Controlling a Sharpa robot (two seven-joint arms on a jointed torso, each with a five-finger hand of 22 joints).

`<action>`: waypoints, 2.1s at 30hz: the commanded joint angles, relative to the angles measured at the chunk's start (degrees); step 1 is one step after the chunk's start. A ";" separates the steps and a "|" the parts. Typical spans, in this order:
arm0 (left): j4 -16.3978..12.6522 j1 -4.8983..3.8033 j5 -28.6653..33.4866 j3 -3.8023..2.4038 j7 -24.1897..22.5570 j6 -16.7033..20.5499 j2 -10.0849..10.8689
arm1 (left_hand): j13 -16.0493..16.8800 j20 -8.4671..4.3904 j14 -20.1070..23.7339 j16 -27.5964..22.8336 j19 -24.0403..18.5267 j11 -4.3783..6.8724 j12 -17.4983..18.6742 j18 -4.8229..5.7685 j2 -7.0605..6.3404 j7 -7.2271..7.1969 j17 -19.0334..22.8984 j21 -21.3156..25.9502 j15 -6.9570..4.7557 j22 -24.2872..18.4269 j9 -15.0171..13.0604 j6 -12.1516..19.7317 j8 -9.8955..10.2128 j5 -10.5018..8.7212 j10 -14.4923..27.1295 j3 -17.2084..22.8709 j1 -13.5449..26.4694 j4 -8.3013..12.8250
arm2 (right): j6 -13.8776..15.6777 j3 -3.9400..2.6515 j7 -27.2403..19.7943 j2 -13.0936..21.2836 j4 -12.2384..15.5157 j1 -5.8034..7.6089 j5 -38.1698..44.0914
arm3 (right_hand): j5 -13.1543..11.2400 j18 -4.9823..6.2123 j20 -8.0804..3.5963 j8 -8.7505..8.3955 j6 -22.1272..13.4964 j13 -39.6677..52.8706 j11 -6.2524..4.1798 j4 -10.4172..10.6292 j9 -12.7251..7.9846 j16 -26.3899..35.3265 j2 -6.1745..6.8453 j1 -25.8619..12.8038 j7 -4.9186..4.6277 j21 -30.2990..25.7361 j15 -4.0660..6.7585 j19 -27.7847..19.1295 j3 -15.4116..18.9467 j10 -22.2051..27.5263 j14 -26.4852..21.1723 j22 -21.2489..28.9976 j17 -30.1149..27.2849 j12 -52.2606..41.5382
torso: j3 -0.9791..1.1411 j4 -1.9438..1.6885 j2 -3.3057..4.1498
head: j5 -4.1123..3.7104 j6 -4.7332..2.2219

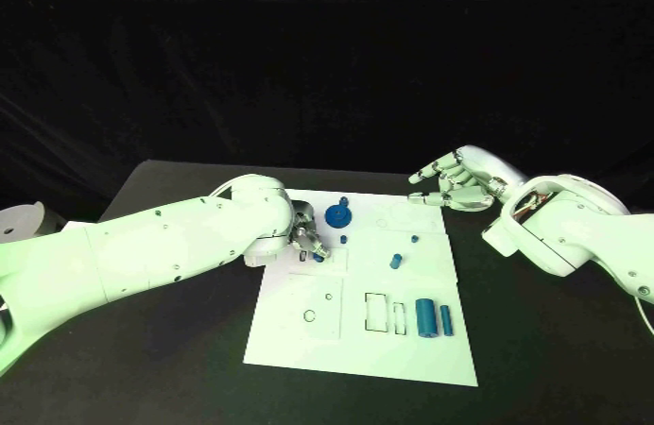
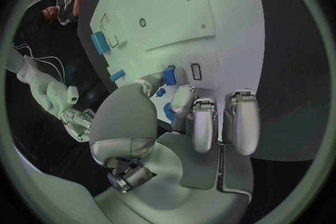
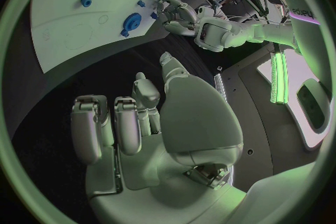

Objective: Assemble the parts on the task board

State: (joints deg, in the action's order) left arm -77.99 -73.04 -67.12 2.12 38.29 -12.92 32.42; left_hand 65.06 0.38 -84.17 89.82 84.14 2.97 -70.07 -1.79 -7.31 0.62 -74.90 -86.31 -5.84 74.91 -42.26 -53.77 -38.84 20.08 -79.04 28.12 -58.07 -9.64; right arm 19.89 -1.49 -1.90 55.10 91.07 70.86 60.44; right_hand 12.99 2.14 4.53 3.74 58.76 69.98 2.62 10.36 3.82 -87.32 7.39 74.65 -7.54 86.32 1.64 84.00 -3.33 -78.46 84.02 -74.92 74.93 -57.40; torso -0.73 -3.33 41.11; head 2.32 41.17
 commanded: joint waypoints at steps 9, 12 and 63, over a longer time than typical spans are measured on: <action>0.83 0.69 0.30 0.58 1.26 -3.76 -0.17 | 0.36 -0.38 -5.83 0.18 4.19 0.22 -0.74 0.69 0.16 0.02 -15.10 -0.44 -0.44 10.40 0.41 -1.06 0.12 -0.21 -0.45 -4.47 2.38 -2.14 | -0.79 0.00 0.17 0.07 0.22 -0.03 0.71 | -0.21 -0.31 0.08 0.17 0.35 -0.09 -0.12 0.52 0.07 0.25 -0.42 -0.13 0.12 -0.23 -0.06 1.55 1.00 0.31 4.74 -7.19 9.48 0.13 | 0.00 0.01 0.00 | 0.07 0.01; 0.91 0.69 0.30 0.58 1.26 -3.76 -0.21 | 0.47 -0.40 -5.83 0.18 4.24 0.24 -0.86 0.72 0.06 0.00 -15.10 -0.51 -0.46 10.54 0.51 -1.27 0.12 -0.28 -0.54 -6.59 3.03 -3.04 | -0.78 0.00 0.17 0.10 0.24 -0.03 0.71 | -0.90 -0.31 0.07 0.15 0.36 -0.13 -0.13 0.70 0.07 0.25 -0.45 -0.06 0.13 -0.25 -0.04 1.55 1.48 0.30 4.75 -7.18 9.49 0.10 | 0.00 0.00 0.01 | 0.05 -0.01; 7.89 -6.40 9.65 -4.32 -0.80 -4.51 0.99 | -13.59 1.84 -5.83 0.18 1.07 -2.94 9.89 -1.27 3.46 3.66 -15.10 6.76 2.04 2.20 6.89 6.02 5.27 -12.27 10.02 -28.18 -5.08 -6.95 | -0.56 0.23 -0.37 -0.85 -1.77 -0.51 0.70 | -1.23 -0.26 0.06 0.12 0.32 -0.31 -0.11 0.97 0.05 0.35 -0.64 0.18 0.11 -0.37 -0.05 1.45 2.22 0.42 4.72 -6.98 9.36 0.28 | 0.00 -0.17 -0.01 | -0.17 -1.12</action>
State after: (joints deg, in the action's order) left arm -71.12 -79.35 -59.11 -2.31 38.30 -11.72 33.91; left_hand 51.62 1.73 -84.10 89.82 84.02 0.32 -60.13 -2.72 -3.70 4.01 -74.92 -79.83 -4.24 74.95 -35.60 -47.85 -33.69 7.89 -68.99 0.16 -62.65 -16.56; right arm 19.70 -1.26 -1.84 54.31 89.35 70.40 60.61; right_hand 11.83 2.14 4.53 3.74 58.76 69.74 2.62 11.23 3.80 -87.32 7.38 74.67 -7.54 86.32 1.64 84.00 -1.50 -78.46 84.02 -74.93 74.95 -57.40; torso -0.72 -3.40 41.12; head 2.11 40.11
